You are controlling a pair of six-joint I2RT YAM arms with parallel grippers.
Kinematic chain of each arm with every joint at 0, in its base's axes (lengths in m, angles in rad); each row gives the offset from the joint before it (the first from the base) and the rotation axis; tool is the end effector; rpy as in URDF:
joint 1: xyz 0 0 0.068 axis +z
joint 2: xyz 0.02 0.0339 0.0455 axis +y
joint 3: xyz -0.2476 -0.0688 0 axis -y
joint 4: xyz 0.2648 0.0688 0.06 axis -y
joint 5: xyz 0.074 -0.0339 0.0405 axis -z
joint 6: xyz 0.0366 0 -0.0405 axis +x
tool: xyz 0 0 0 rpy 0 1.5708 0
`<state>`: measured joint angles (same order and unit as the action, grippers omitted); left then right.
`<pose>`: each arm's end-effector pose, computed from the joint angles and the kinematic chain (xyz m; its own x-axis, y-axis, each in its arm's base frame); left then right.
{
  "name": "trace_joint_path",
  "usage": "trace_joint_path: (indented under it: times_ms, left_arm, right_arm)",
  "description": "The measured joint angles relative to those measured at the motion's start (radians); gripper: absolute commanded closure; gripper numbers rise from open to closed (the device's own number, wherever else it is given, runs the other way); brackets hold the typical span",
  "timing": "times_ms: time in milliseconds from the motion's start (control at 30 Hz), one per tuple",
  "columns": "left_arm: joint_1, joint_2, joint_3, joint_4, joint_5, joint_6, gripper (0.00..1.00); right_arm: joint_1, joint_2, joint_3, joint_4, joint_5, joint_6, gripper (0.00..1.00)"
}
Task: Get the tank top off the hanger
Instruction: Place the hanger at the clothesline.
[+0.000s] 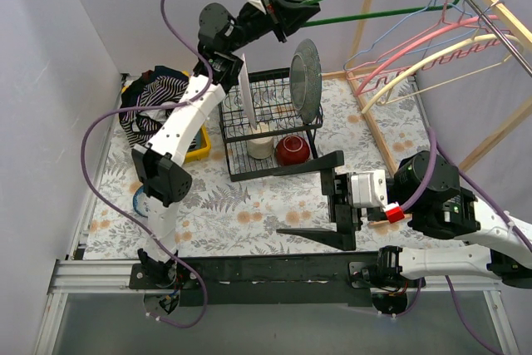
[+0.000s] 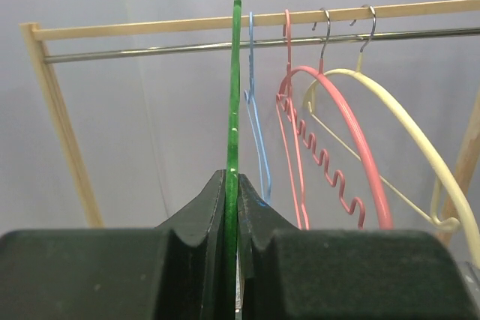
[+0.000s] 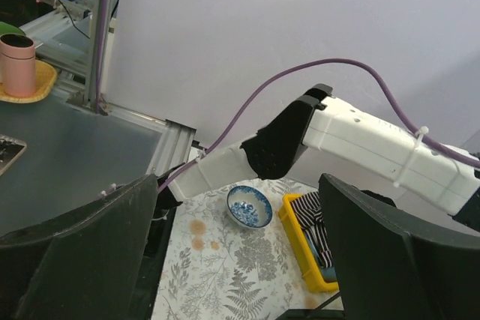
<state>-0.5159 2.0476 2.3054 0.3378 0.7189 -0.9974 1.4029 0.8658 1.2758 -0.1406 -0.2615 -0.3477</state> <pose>0.3869 -0.2471 0.5160 -0.4455 -0.4741 -0.7594 0.8686 -0.0233 -0.4950 0.0214 0.1829 0.4918 0.3805 0.2754 -0.8828 -0.9194 0.0102 -0.3931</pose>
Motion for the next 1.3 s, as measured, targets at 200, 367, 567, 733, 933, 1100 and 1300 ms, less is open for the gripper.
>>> trace_joint_path:
  times_ms: [200, 367, 567, 733, 933, 1100, 1300]
  left_arm:
    - [-0.042, 0.076, 0.016, 0.007, -0.028, 0.015, 1.0]
    - [-0.066, 0.125, 0.058, 0.037, -0.053, 0.015, 1.0]
    - [-0.08, 0.141, 0.086, 0.089, -0.071, 0.005, 1.0]
    - [-0.088, 0.143, 0.092, 0.1, -0.072, 0.008, 1.0]
    - [-0.102, 0.157, 0.091, 0.094, -0.086, 0.031, 1.0]
    - [-0.107, 0.158, 0.083, 0.085, -0.111, 0.056, 1.0]
    - [-0.109, 0.168, 0.084, 0.108, -0.147, 0.067, 1.0]
  right_arm:
    - [0.0, -0.043, -0.06, 0.002, -0.018, 0.029, 0.05]
    - [0.0, -0.048, -0.083, -0.001, -0.038, 0.039, 0.05]
    - [0.0, -0.049, -0.118, -0.009, -0.056, 0.057, 0.05]
    - [0.0, -0.056, -0.143, -0.011, -0.061, 0.064, 0.05]
    - [0.0, -0.066, -0.145, -0.013, -0.064, 0.069, 0.05]
    - [0.0, -0.088, -0.145, -0.013, -0.064, 0.077, 0.05]
    - [0.0, -0.095, -0.145, -0.013, -0.064, 0.081, 0.05]
